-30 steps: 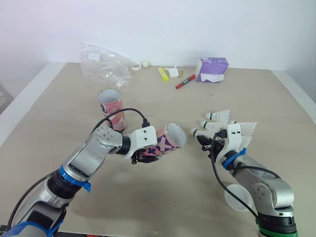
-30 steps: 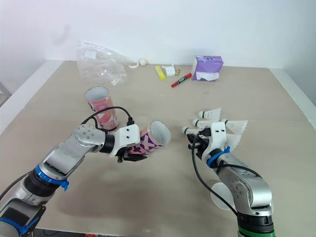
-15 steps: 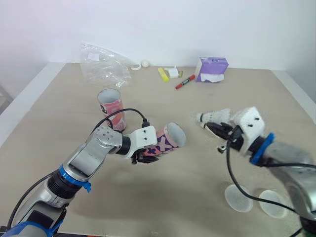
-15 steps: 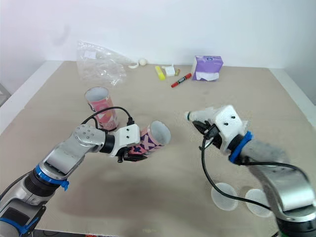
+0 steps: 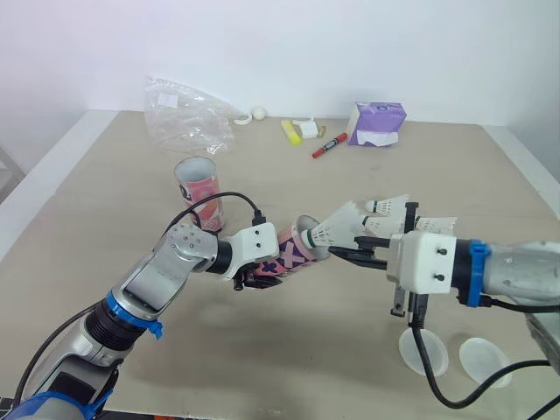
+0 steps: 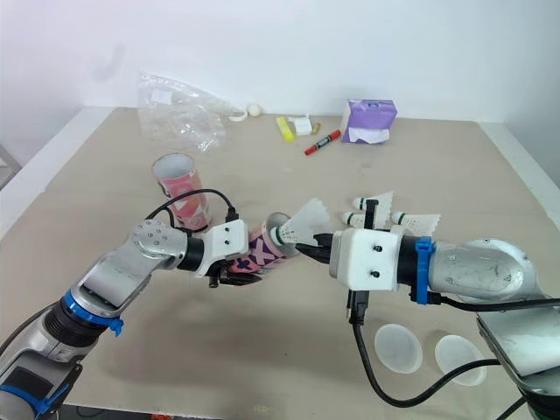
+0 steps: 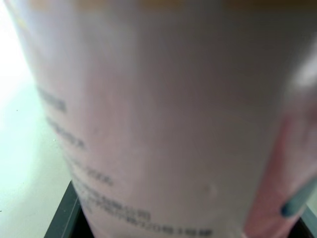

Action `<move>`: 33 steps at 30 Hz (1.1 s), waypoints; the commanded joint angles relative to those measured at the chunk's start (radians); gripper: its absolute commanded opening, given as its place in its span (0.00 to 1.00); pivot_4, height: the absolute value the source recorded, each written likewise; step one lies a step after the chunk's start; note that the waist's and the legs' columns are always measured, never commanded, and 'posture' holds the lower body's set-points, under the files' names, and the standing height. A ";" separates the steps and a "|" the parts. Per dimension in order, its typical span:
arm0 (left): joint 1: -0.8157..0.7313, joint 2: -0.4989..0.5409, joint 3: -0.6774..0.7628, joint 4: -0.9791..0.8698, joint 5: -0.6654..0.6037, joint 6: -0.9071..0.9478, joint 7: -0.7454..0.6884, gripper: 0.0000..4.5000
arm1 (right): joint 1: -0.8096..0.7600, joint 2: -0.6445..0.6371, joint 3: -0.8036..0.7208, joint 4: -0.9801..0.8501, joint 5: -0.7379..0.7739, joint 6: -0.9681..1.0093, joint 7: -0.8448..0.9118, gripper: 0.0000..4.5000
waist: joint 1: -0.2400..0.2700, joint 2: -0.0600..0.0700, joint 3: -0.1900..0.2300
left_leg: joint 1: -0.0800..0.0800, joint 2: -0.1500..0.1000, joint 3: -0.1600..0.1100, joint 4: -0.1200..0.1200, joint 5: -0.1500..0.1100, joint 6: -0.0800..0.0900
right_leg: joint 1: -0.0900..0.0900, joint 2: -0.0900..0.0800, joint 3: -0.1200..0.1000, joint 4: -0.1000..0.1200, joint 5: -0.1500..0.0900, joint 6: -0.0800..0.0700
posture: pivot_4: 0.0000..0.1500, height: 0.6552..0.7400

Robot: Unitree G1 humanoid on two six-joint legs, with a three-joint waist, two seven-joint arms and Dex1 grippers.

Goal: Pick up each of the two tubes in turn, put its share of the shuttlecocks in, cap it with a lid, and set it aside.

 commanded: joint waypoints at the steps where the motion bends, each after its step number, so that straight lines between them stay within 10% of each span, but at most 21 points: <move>1: 0.020 0.000 -0.050 0.006 -0.008 0.018 -0.015 0.53 | -0.034 -0.003 0.022 0.012 -0.038 -0.028 0.015 0.01 | 0.000 0.000 0.000 | 0.000 0.000 0.000 0.000 0.000 0.000 | 0.000 0.000 0.000 0.000 0.000 0.000 | 1.00 1.00; 3: 0.021 0.000 -0.049 0.005 -0.008 0.020 -0.014 0.53 | -0.064 0.006 0.037 0.019 -0.035 -0.015 0.018 0.01 | 0.000 0.000 0.000 | 0.000 0.000 0.000 0.000 0.000 0.000 | 0.000 0.000 0.000 0.000 0.000 0.000 | 1.00 1.00; 12: 0.017 0.005 -0.050 0.009 -0.011 0.018 -0.019 0.53 | -0.016 0.046 -0.173 -0.014 0.240 0.235 -0.049 0.96 | 0.001 0.000 0.000 | -0.001 0.000 -0.001 0.000 0.000 0.000 | 0.000 -0.002 -0.001 0.000 0.000 0.000 | 1.00 1.00; 20: 0.011 0.003 -0.056 0.017 -0.013 0.011 -0.024 0.53 | 0.273 0.291 -0.511 0.251 0.358 0.427 -0.301 0.98 | 0.003 -0.004 -0.001 | -0.001 0.000 -0.002 0.000 0.000 0.000 | 0.001 -0.002 -0.002 0.000 0.000 -0.001 | 1.00 1.00; 33: 0.019 0.002 -0.058 0.007 -0.013 0.019 -0.015 0.53 | 0.287 0.365 -0.405 0.503 0.212 0.255 -0.287 0.98 | -0.001 0.006 -0.003 | 0.001 -0.001 0.001 -0.001 0.000 0.001 | 0.001 0.002 0.002 0.000 0.000 0.000 | 1.00 1.00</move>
